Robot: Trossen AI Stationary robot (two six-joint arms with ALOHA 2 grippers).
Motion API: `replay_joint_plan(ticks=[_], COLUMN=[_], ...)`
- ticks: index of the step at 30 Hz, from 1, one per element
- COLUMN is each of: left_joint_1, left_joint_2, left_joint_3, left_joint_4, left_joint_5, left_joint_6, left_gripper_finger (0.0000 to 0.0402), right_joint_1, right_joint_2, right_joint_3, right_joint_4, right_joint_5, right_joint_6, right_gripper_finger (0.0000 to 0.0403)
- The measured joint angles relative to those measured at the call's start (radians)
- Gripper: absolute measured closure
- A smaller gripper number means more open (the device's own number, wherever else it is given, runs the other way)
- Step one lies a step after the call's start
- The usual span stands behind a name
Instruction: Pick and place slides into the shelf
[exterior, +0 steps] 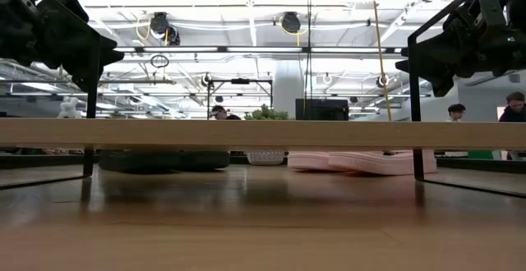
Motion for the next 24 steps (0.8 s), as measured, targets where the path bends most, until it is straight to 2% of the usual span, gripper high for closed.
replay_joint_plan(ticks=[14,20,24], left_joint_1=[0.0,0.0,0.0], left_joint_2=[0.0,0.0,0.0], left_joint_3=[0.0,0.0,0.0], left_joint_4=[0.0,0.012,0.119], left_joint_5=[0.0,-0.008,-0.084], left_joint_6=[0.0,0.006,0.04], left_gripper_finger=[0.0298,0.0298,0.0298], right_joint_1=[0.0,0.0,0.0], right_joint_2=[0.0,0.0,0.0], right_joint_3=[0.0,0.0,0.0], right_joint_4=[0.005,0.12,0.279], right_joint_5=[0.0,0.034,0.091], right_joint_6=[0.009,0.298,0.38], right_gripper_finger=[0.025,0.025,0.025])
